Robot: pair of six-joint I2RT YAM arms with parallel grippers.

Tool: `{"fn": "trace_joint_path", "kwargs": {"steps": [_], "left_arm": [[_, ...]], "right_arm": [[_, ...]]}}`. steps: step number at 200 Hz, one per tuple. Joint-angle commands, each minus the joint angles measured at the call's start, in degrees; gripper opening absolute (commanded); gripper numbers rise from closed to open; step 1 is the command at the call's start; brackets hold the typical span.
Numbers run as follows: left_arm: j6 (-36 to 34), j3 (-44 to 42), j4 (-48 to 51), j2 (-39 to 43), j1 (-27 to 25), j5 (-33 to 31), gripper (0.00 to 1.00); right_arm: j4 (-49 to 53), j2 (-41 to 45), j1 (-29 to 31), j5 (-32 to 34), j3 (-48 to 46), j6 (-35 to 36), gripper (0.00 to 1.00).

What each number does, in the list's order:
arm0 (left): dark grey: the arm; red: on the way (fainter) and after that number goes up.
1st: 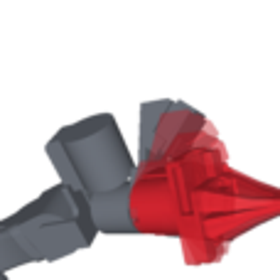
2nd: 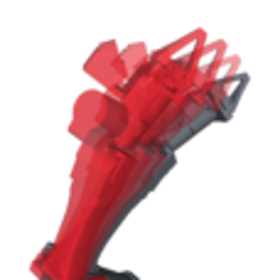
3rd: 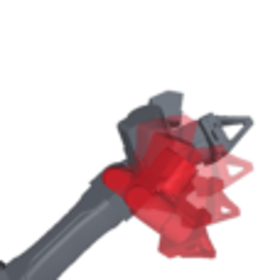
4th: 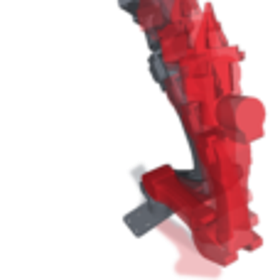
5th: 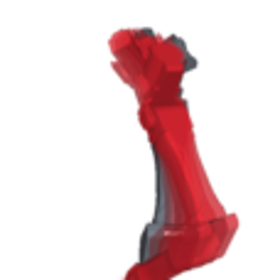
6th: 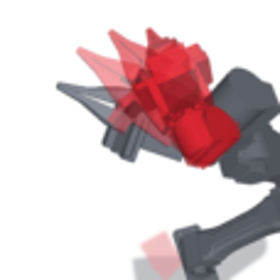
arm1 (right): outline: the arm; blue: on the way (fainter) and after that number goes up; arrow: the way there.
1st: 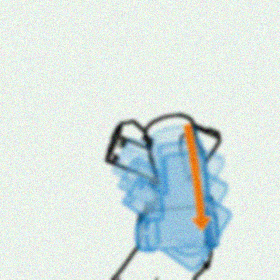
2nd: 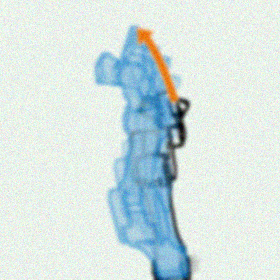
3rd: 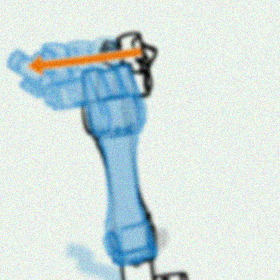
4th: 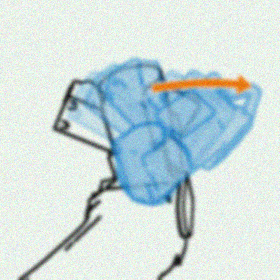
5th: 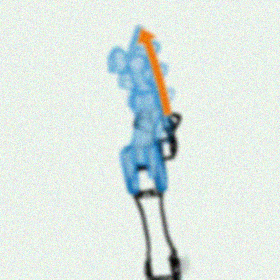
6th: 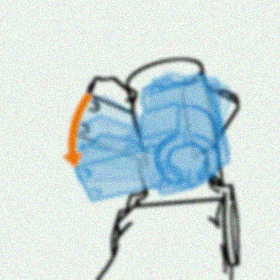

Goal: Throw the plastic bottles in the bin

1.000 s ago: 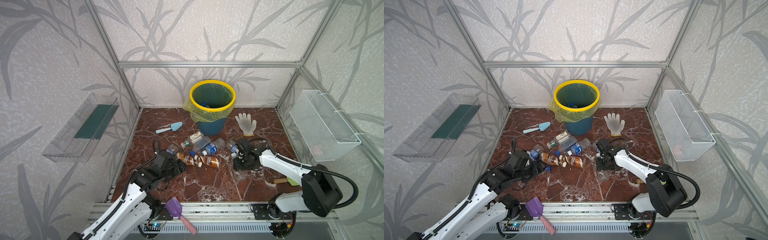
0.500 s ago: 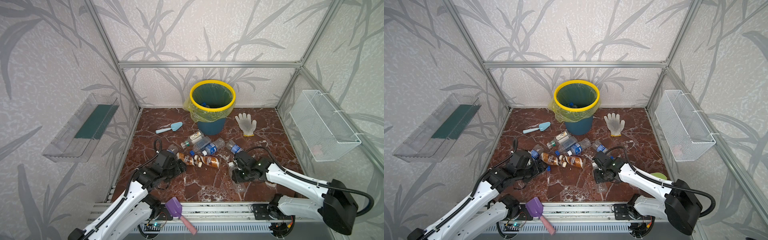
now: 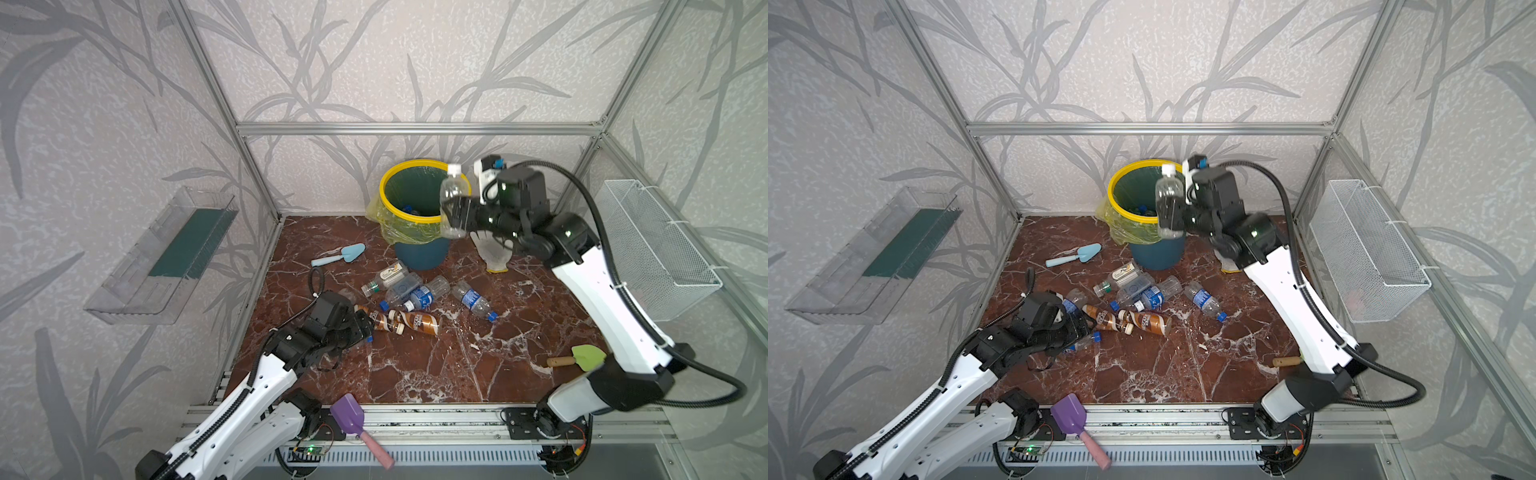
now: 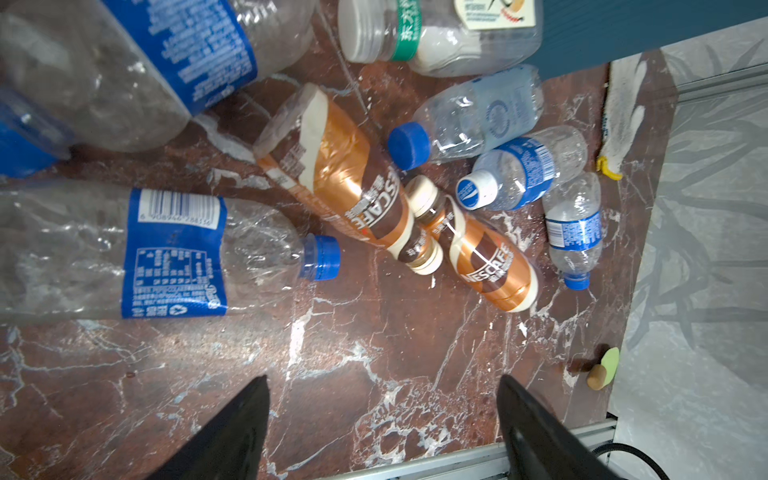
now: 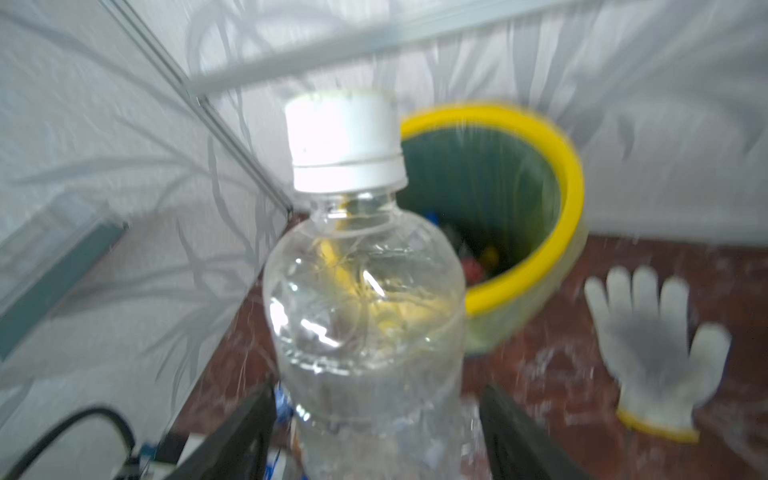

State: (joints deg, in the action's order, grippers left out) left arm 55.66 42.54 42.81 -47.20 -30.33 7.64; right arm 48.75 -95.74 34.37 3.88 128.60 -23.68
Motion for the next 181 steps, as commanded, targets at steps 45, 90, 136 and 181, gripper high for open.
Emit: {"fn": "trace_joint_path", "kwargs": {"steps": [45,90,136,181], "left_arm": [[-0.96,2.46,2.26,2.35,0.17,-2.37,0.86],[-0.78,0.40,3.42,4.23,0.32,-2.85,0.87],[-0.01,-0.75,2.49,2.49,0.35,-3.03,0.87],[0.94,-0.77,4.79,1.60,0.35,-7.44,0.86]], "right_arm": [[1.52,22.95,-1.76,5.49,-37.59,-4.73,0.99],[1.25,41.16,-1.53,1.35,-68.76,-9.77,0.95],[-4.82,48.18,0.12,-5.81,-88.03,-17.28,0.89],[-10.48,46.17,5.67,-5.55,-93.71,-21.56,0.89]]}}
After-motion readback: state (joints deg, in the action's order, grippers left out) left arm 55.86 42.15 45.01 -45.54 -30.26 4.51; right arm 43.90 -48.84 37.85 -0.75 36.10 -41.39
